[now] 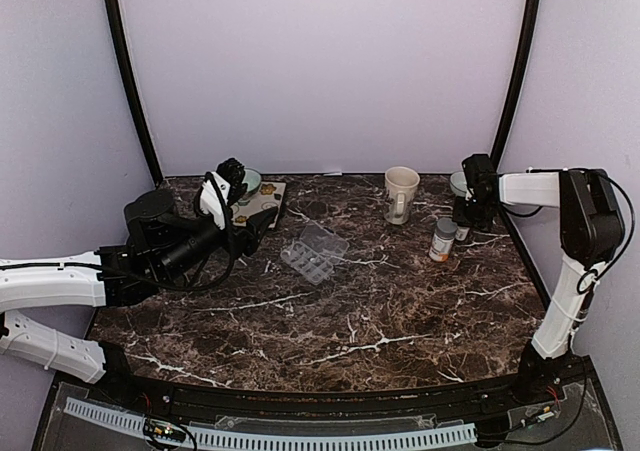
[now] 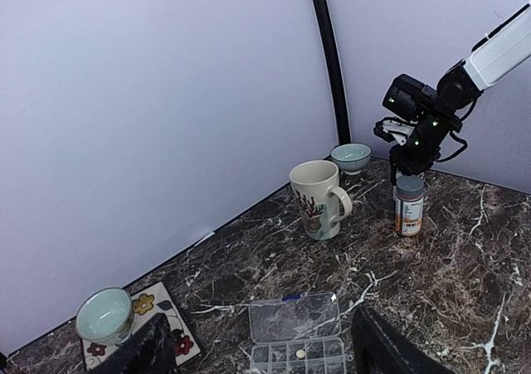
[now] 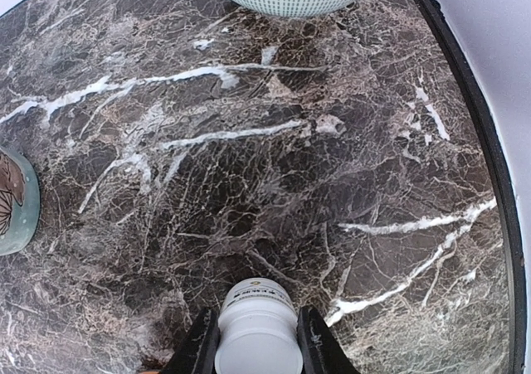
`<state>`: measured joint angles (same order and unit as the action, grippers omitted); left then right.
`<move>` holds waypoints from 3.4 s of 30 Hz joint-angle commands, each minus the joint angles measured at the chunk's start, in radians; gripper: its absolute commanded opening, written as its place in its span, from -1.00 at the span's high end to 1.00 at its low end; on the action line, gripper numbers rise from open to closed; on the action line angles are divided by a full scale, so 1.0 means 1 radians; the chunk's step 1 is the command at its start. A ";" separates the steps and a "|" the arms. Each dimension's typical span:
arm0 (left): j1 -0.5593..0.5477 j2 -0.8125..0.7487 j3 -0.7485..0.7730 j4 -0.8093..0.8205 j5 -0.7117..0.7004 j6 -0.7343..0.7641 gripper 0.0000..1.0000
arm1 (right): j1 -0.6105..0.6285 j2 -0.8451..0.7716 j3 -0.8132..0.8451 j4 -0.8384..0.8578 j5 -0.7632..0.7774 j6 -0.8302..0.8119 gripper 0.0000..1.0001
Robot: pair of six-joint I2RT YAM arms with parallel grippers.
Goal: Sort the pills into containers
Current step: Place the pill bottle at the corner of the board.
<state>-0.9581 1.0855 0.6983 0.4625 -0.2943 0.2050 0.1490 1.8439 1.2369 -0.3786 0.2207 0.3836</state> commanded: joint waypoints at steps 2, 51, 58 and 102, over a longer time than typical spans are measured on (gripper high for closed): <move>0.007 -0.023 0.001 0.012 0.009 -0.006 -0.50 | -0.008 -0.047 -0.013 0.011 0.000 0.011 0.50; 0.007 -0.021 0.004 0.008 0.012 -0.010 -0.50 | -0.053 -0.033 -0.077 0.035 -0.007 0.008 0.10; 0.007 -0.019 0.005 0.010 0.014 -0.010 -0.50 | -0.054 -0.069 -0.073 0.020 -0.007 0.006 0.06; 0.110 0.120 -0.103 -0.052 -0.027 -0.463 -0.45 | 0.531 -0.093 0.069 0.147 -0.142 0.028 0.46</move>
<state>-0.8707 1.1988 0.6296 0.4210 -0.3359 -0.1440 0.6586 1.6955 1.2385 -0.2825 0.1074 0.3885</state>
